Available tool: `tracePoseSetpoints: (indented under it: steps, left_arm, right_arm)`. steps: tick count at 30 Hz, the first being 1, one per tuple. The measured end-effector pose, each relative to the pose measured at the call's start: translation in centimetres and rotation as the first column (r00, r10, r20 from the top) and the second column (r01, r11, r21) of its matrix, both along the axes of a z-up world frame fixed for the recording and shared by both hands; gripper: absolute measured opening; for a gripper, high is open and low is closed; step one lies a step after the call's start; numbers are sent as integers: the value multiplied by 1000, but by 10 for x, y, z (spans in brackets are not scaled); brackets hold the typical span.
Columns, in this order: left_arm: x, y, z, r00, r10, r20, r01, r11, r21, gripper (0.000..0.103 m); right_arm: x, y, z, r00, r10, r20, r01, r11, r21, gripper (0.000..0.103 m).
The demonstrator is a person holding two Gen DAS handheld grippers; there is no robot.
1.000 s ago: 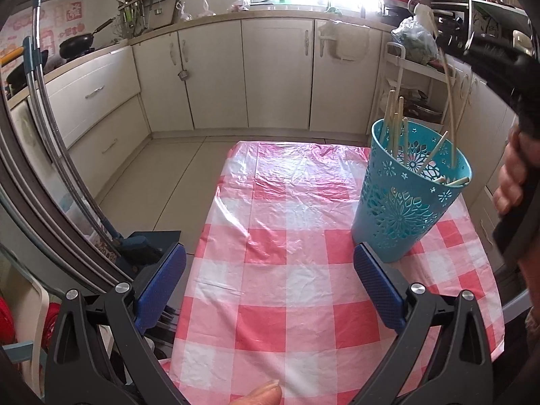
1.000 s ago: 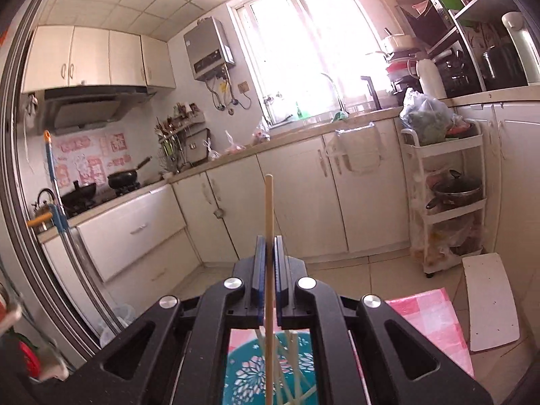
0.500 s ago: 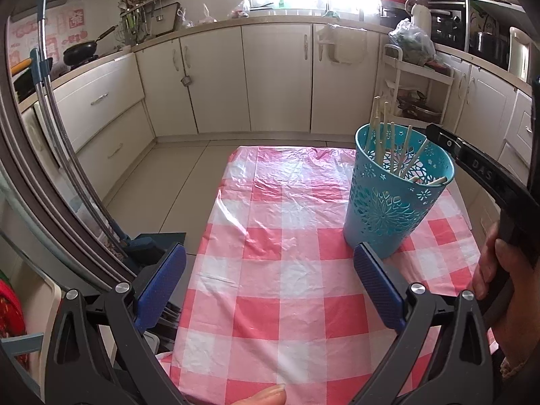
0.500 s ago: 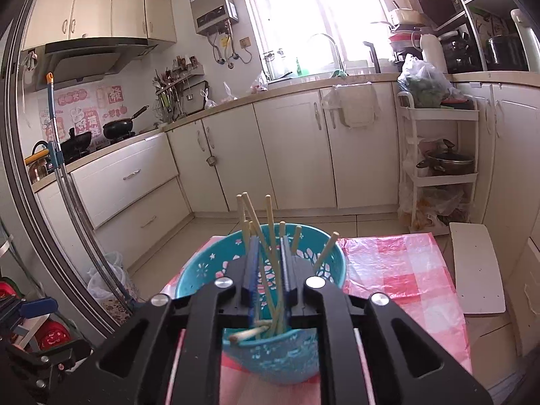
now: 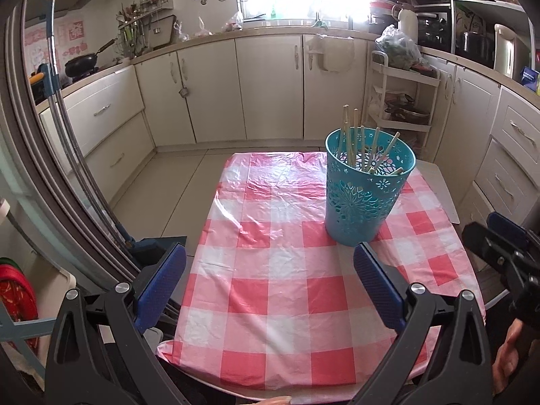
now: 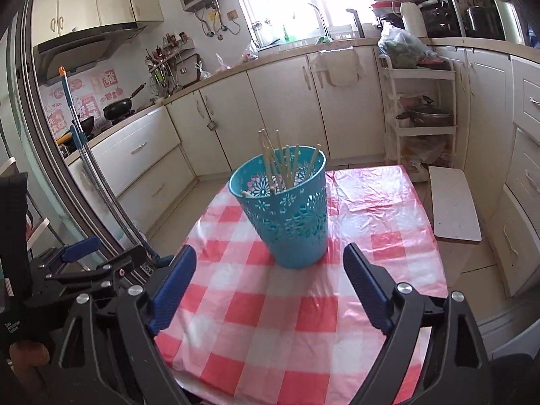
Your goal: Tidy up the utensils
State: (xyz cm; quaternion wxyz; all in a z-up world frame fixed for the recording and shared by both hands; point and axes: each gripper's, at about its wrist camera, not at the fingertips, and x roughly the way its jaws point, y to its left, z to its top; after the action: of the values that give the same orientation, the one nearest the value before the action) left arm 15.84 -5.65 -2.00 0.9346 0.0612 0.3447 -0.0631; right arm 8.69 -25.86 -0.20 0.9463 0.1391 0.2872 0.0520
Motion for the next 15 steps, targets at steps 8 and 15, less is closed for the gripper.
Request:
tracePoseSetpoints:
  steps: [8, 15]
  left_arm:
    - [-37, 6, 21, 999, 17, 29, -19, 999, 42, 95]
    - [-79, 16, 46, 997, 21, 68, -24, 998, 55, 95]
  right_arm:
    - [-37, 7, 18, 999, -42, -28, 41, 999, -22, 95]
    - [-75, 23, 45, 998, -61, -11, 60, 997, -54, 96]
